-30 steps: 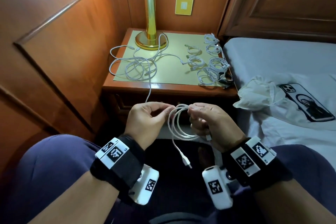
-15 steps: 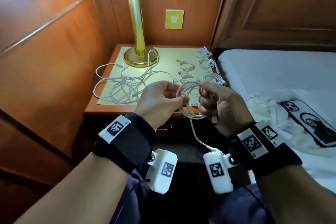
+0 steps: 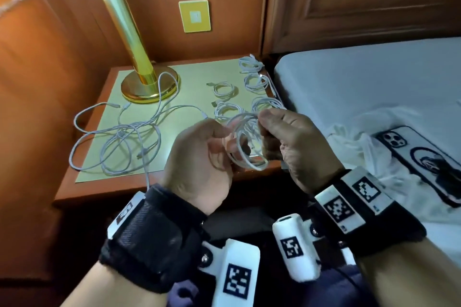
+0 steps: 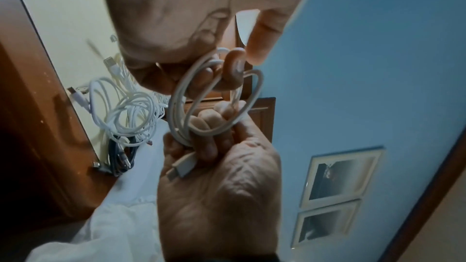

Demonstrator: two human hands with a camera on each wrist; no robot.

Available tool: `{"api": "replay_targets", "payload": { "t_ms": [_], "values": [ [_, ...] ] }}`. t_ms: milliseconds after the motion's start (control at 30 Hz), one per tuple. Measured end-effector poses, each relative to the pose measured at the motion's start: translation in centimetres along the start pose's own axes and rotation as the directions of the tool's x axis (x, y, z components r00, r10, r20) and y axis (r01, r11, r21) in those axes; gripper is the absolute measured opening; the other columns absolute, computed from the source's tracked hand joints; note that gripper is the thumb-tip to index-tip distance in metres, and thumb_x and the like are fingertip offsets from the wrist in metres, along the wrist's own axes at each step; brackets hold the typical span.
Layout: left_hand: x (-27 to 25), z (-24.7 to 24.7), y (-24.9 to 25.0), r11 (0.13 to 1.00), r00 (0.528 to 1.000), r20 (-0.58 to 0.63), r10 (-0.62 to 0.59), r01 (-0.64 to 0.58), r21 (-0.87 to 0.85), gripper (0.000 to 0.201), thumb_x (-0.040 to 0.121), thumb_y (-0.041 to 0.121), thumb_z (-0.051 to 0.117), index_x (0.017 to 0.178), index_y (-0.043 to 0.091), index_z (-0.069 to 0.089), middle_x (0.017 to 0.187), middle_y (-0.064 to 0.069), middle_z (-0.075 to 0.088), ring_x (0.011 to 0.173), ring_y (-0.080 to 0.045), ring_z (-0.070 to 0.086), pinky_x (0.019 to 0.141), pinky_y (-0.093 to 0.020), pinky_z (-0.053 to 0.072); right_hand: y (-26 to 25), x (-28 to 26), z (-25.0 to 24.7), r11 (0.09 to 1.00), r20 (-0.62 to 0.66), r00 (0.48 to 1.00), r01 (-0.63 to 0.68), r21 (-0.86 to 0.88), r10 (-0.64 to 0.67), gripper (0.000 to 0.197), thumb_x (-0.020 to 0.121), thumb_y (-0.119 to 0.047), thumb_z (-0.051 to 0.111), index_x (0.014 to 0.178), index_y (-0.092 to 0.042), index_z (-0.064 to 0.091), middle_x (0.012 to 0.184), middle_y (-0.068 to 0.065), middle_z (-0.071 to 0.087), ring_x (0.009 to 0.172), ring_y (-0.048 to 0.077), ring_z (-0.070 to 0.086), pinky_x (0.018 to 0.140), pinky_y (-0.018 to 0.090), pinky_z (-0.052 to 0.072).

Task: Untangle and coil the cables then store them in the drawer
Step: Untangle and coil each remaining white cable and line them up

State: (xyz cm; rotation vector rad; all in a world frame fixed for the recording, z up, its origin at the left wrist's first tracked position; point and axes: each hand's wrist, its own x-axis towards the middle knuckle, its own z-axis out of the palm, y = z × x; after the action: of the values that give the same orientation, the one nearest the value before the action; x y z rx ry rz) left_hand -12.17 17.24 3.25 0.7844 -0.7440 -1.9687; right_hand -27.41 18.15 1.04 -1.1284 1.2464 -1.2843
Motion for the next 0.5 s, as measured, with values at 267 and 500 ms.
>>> {"api": "replay_targets", "payload": {
  "t_ms": [267,500],
  "values": [
    [0.0,-0.4,-1.9,0.678,0.938,-0.11,0.328,-0.153,0.719,0.025,0.074,0.002,0.074,0.087,0.017,0.059,0.075,0.002,0.058,0.066,-0.015,0.053,0.06,-0.025,0.044,0.4,-1.3,-0.3,0.998,0.008,1.0,0.024,0.063,-0.025,0.039,0.098,-0.03,0.054,0.06,-0.022,0.051,0.053,-0.011,0.036,0.046,0.007,0.03,0.045,0.018,0.028],
    [-1.3,-1.5,-1.0,0.665,0.924,-0.074,0.376,-0.213,0.716,0.011,0.086,0.004,0.075,0.09,0.014,0.073,0.08,-0.008,0.067,0.052,-0.022,0.063,0.059,-0.031,0.053,-0.1,-1.8,-2.0,0.994,-0.096,0.99,0.104,0.014,-0.102,0.031,0.095,-0.03,0.053,0.069,-0.013,0.051,0.055,-0.007,0.037,0.045,0.007,0.029,0.046,0.02,0.028]
  ]
}}
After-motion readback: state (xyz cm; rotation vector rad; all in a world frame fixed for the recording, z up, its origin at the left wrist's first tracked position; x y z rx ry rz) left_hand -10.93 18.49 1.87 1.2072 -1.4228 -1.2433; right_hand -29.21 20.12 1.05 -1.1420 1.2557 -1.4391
